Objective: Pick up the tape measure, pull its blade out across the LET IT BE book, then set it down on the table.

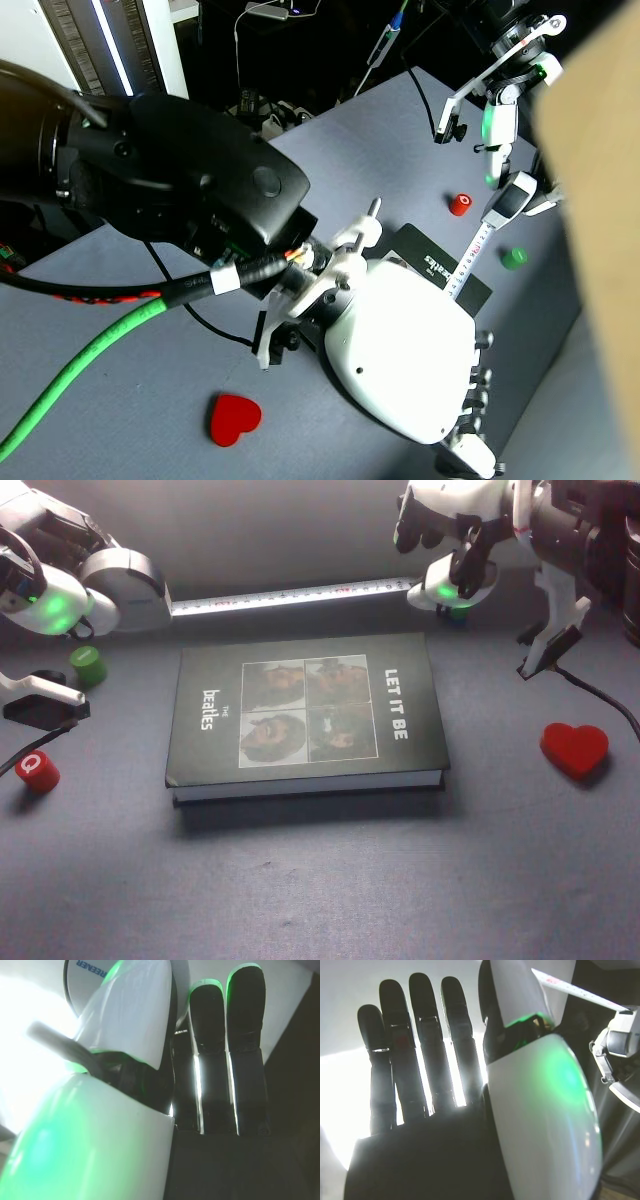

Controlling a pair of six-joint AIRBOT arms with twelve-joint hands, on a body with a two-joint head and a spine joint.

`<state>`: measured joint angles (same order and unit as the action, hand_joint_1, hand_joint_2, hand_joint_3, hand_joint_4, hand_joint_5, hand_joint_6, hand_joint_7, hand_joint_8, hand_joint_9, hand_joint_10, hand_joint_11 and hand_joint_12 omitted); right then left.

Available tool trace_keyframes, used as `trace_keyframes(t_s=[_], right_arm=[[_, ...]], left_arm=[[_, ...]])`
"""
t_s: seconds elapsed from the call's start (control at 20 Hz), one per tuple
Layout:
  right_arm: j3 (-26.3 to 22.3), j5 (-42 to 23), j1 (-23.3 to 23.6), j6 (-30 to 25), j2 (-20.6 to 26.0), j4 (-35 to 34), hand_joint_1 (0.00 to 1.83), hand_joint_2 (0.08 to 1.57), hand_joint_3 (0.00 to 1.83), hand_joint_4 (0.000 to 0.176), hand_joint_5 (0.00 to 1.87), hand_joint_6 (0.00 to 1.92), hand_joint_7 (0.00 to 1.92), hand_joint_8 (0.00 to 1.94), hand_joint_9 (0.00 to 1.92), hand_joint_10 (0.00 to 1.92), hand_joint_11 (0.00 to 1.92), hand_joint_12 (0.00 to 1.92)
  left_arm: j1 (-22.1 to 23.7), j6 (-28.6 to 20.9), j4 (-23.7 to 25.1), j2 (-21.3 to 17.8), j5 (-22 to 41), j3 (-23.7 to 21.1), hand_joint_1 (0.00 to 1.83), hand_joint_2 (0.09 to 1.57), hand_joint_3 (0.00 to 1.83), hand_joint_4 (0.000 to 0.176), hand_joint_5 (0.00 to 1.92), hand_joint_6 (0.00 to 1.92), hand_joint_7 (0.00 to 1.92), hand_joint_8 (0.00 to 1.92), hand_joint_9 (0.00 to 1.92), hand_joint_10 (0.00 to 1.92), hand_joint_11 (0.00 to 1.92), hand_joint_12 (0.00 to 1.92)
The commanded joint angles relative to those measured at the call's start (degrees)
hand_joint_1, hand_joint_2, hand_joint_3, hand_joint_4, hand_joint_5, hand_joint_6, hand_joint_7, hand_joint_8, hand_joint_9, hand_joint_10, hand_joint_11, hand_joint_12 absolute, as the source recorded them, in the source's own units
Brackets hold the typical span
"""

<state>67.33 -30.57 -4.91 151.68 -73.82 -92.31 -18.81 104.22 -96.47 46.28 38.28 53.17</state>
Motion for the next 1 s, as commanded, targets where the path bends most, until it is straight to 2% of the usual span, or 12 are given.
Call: trace_keyframes(t_s=[0.0,0.1,0.95], right_arm=[[0.3,-0.1,0.5,0.5,0.1,2.7,0.97,1.09,0.00,0.000,0.77,0.00,0.83,0.00,0.74,0.07,0.27,1.07],[0.3,0.0,0.7,1.6,0.1,1.1,0.97,1.09,0.00,0.000,0.75,0.00,0.83,0.00,0.74,0.07,0.28,1.07],[0.4,0.1,0.6,1.5,0.1,1.0,0.97,1.09,0.00,0.000,0.78,0.01,0.85,0.00,0.76,0.06,0.30,1.07]], left_arm=[[0.6,-0.6,3.3,0.2,1.0,0.4,1.36,1.17,0.00,0.000,0.77,1.09,0.91,1.11,0.85,1.40,0.84,1.23],[0.6,-0.7,3.3,0.2,1.0,0.4,1.36,1.17,0.00,0.000,0.77,1.09,0.91,1.12,0.85,1.40,0.84,1.23],[0.7,-0.8,3.3,0.2,1.0,0.4,1.37,1.16,0.00,0.000,0.80,1.05,0.91,1.11,0.86,1.38,0.85,1.22]])
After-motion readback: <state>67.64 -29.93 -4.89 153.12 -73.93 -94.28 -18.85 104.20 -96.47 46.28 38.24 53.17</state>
